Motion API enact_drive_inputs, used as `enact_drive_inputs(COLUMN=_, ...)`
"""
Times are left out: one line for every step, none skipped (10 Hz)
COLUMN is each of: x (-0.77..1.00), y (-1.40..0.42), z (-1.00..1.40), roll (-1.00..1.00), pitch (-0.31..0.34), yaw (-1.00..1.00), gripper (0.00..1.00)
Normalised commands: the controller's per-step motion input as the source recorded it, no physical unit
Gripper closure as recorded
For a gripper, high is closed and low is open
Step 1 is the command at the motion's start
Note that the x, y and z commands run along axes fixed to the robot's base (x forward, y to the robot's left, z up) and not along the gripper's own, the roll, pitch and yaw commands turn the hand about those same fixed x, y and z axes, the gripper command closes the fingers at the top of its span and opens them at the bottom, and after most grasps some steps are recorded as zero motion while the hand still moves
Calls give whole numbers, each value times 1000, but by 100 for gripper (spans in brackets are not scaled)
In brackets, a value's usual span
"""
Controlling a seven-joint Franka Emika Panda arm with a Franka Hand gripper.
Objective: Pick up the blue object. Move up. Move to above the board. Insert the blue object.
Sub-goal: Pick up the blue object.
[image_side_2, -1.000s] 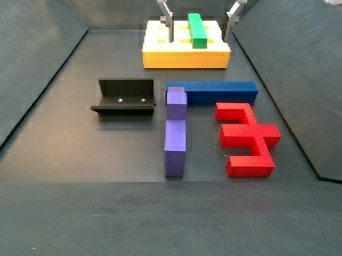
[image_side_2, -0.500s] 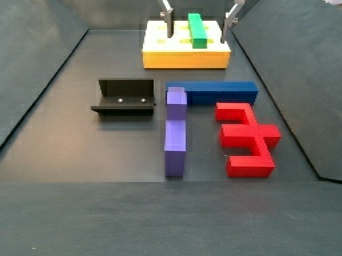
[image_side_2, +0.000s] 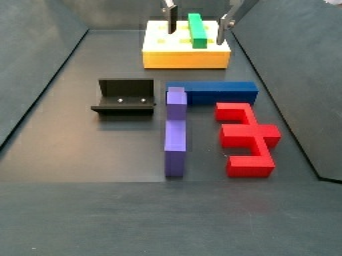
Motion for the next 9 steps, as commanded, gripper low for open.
enact_drive_inputs(x=83, y=0, z=0, roll=-154, pitch=-14, yaw=-889, gripper=0)
enact_drive_inputs(x=77, y=0, z=0, roll=-143, pitch=-17, yaw=-897, gripper=0)
enact_drive_inputs(x=63, y=0, z=0, roll=-140, pitch=-19, yaw=-897, gripper=0)
enact_drive_inputs(x=63, y=0, z=0, roll=-144, pitch=-16, yaw=-900, gripper=0)
enact_drive_inputs(x=89, y=0, z=0, roll=-150, pitch=-13, yaw=-891, gripper=0)
enact_drive_inputs(x=66, y=0, z=-69, roll=-141, pitch=-30, yaw=-883, gripper=0)
enact_drive_inputs(x=9, y=-31, z=-120, roll=-39, pitch=-16, yaw=-854, gripper=0)
enact_drive_inputs(x=0, y=-40, z=-203, roll=-7, pitch=-1, yaw=-886, gripper=0)
enact_drive_inputs(x=0, y=-23, z=-229, roll=-9, pitch=0, yaw=-871, gripper=0)
